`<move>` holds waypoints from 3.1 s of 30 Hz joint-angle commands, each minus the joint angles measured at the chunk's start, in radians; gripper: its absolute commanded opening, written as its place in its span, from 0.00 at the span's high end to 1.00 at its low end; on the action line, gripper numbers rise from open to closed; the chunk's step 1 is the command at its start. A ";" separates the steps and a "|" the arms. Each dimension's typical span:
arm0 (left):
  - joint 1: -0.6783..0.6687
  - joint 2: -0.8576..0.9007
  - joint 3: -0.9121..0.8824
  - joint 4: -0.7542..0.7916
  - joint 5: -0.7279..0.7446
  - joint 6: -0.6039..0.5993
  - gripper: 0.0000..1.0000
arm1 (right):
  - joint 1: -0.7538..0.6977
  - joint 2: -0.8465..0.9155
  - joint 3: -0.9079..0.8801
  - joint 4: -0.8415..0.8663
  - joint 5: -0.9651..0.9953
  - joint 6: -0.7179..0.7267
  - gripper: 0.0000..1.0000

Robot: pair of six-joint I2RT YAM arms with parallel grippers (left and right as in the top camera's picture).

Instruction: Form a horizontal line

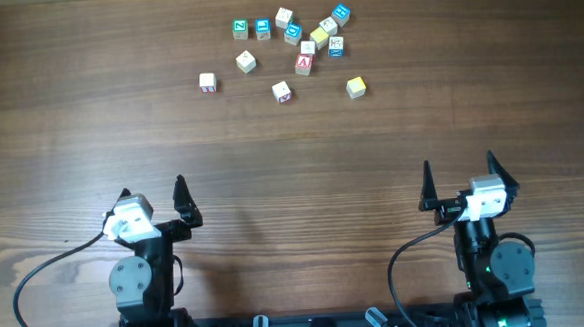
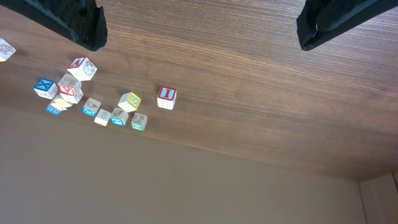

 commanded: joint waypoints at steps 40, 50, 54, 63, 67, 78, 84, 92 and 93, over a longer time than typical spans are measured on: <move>-0.002 1.592 2.021 -0.689 0.484 0.124 0.00 | -0.006 -0.002 -0.001 0.003 -0.011 -0.012 0.00; -0.045 1.804 2.020 -0.999 0.484 0.124 0.89 | -0.006 -0.002 -0.001 0.003 -0.011 -0.013 0.00; -0.070 1.879 2.019 -1.056 0.484 0.124 0.96 | -0.006 -0.002 -0.001 0.003 -0.011 -0.013 0.00; -0.269 2.052 2.019 -1.054 0.209 -0.173 0.96 | -0.006 -0.002 -0.001 0.003 -0.011 -0.012 0.00; -0.347 2.138 2.019 -1.009 0.203 -0.244 0.92 | -0.006 -0.002 -0.001 0.003 -0.011 -0.012 0.00; -0.472 2.284 2.019 -0.903 0.026 -0.405 0.52 | -0.006 -0.002 -0.001 0.003 -0.011 -0.012 0.01; -0.478 2.318 2.019 -0.877 0.026 -0.405 0.44 | -0.006 -0.002 -0.001 0.003 -0.011 -0.013 0.00; -0.479 2.358 2.019 -0.844 0.025 -0.404 0.55 | -0.006 -0.002 -0.001 0.003 -0.011 -0.012 0.00; -0.479 2.358 2.019 -0.845 0.019 -0.402 0.56 | -0.006 -0.002 -0.001 0.003 -0.011 -0.013 0.00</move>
